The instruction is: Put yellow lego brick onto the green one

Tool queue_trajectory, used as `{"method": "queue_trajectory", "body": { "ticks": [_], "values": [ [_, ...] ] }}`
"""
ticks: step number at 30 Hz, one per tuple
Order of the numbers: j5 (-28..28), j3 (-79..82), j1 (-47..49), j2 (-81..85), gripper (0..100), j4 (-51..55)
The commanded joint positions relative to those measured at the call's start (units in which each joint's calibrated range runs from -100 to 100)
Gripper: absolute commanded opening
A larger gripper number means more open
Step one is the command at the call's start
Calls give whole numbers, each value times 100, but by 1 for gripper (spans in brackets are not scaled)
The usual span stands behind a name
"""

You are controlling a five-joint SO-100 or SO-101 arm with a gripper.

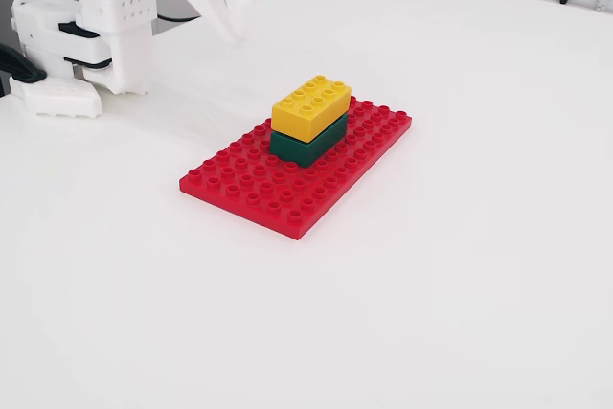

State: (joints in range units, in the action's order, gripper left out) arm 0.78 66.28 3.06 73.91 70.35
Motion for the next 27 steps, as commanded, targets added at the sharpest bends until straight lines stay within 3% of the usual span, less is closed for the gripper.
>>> {"method": "queue_trajectory", "body": {
  "ticks": [1, 4, 14, 27],
  "values": [
    [-31, 824, -33, 1687, 2, -46],
    [-208, 1538, 4, 2584, 2, 153],
    [-245, 2559, -77, 2399, 1, 421],
    [-255, 2622, -409, 2416, 1, 387]
  ]
}}
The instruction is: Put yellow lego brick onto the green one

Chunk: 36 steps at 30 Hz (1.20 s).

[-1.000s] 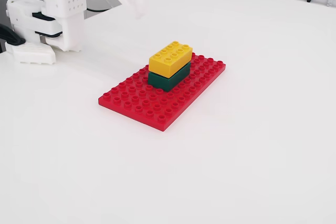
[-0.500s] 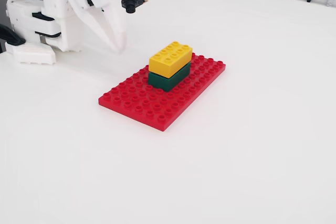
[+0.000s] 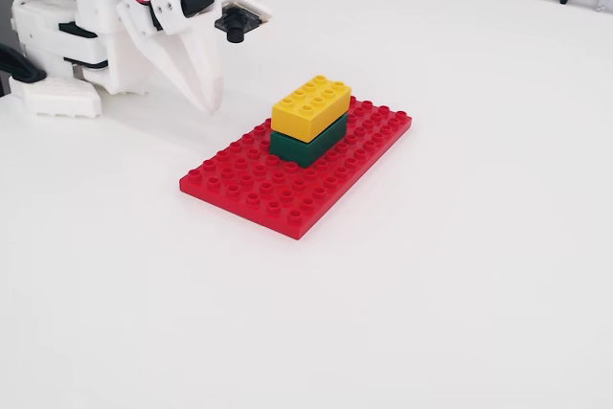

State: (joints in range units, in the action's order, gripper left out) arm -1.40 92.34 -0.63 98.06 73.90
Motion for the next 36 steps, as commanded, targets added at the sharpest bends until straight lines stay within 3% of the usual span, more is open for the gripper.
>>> {"method": "queue_trajectory", "body": {
  "ticks": [1, 36],
  "values": [
    [-42, 16, -26, 1, 1, 32],
    [-21, 16, -33, 1, 2, 32]
  ]
}}
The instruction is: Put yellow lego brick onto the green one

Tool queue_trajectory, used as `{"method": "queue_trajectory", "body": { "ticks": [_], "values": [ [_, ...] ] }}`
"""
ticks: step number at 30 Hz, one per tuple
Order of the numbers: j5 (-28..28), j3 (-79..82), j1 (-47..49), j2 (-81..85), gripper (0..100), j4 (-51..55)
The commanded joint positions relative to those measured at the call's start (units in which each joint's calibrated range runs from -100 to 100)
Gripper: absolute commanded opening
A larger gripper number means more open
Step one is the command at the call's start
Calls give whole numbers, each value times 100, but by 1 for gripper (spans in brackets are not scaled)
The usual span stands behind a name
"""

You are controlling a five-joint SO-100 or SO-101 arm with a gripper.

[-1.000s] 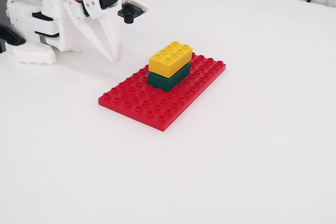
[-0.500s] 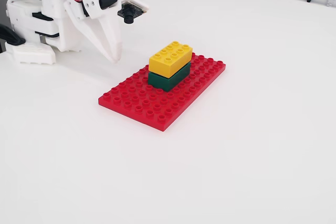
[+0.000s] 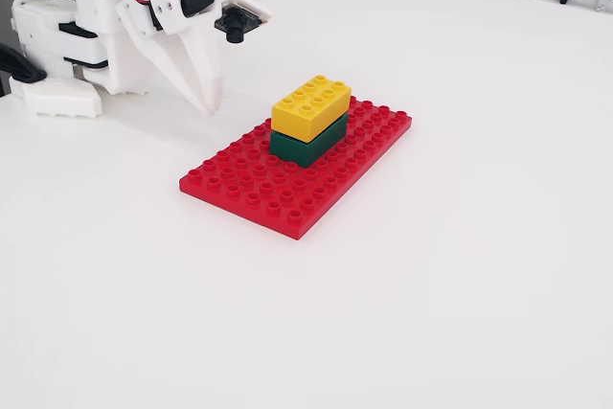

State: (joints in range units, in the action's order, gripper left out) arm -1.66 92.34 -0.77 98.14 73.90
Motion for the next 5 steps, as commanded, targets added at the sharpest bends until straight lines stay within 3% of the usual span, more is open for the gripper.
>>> {"method": "queue_trajectory", "body": {
  "ticks": [1, 5],
  "values": [
    [5, 16, -18, -7, 2, 32],
    [5, 16, -18, -7, 2, 32]
  ]
}}
